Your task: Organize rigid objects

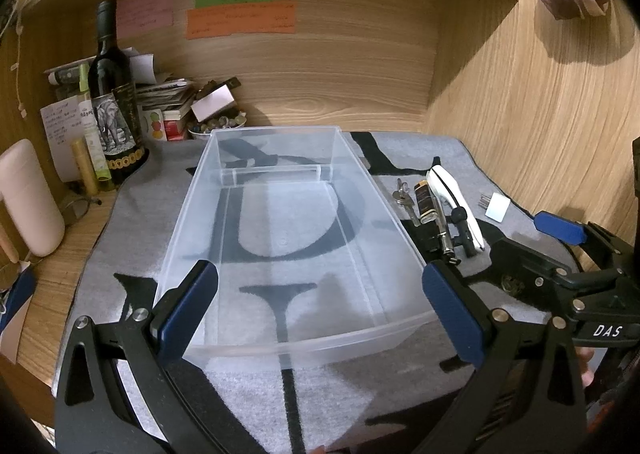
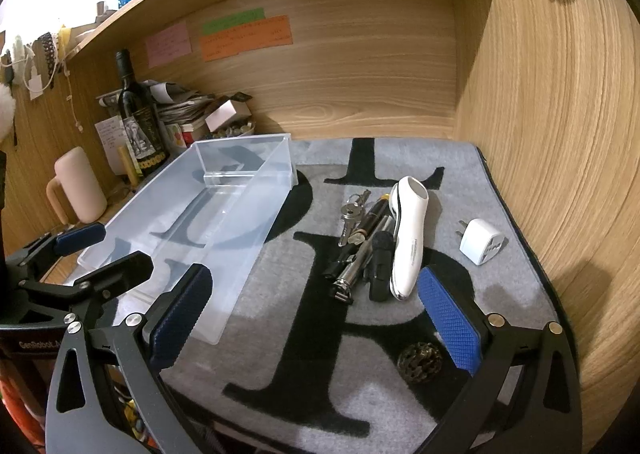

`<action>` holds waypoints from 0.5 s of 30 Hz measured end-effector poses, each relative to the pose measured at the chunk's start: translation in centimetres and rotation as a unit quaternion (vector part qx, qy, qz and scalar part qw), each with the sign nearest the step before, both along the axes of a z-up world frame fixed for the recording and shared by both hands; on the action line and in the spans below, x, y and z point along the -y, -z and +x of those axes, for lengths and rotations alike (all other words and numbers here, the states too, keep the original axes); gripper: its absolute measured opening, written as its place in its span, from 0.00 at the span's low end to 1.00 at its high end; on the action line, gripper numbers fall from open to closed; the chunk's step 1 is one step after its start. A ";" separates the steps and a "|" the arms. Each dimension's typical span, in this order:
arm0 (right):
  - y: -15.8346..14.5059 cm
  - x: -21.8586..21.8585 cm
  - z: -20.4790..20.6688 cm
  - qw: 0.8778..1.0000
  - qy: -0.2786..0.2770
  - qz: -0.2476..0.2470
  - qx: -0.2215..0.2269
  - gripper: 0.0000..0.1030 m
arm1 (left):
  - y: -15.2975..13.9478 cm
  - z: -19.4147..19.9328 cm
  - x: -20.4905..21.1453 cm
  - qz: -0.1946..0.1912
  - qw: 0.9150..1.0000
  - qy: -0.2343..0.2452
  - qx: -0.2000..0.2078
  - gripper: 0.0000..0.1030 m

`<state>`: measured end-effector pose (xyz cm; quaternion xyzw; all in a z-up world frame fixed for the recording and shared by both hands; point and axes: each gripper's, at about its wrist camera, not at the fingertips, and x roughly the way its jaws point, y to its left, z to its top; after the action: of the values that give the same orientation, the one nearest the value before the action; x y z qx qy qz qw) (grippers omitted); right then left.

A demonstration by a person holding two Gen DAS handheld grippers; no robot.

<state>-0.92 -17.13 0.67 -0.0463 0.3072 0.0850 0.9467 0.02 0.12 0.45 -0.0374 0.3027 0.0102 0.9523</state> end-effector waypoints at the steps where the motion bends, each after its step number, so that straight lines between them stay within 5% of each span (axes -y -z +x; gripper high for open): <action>1: 0.0 0.0 0.0 1.000 0.000 0.000 0.000 1.00 | 0.0 0.0 0.0 0.000 1.000 0.000 0.000 1.00; 15: 0.1 0.0 -0.1 1.000 0.000 0.000 0.001 1.00 | 0.0 -0.1 0.0 -0.001 1.000 0.001 0.000 1.00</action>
<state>-1.00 -17.13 0.54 -0.0459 0.3067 0.0850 0.9469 -0.12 0.11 0.45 -0.0382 0.3030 0.0092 0.9522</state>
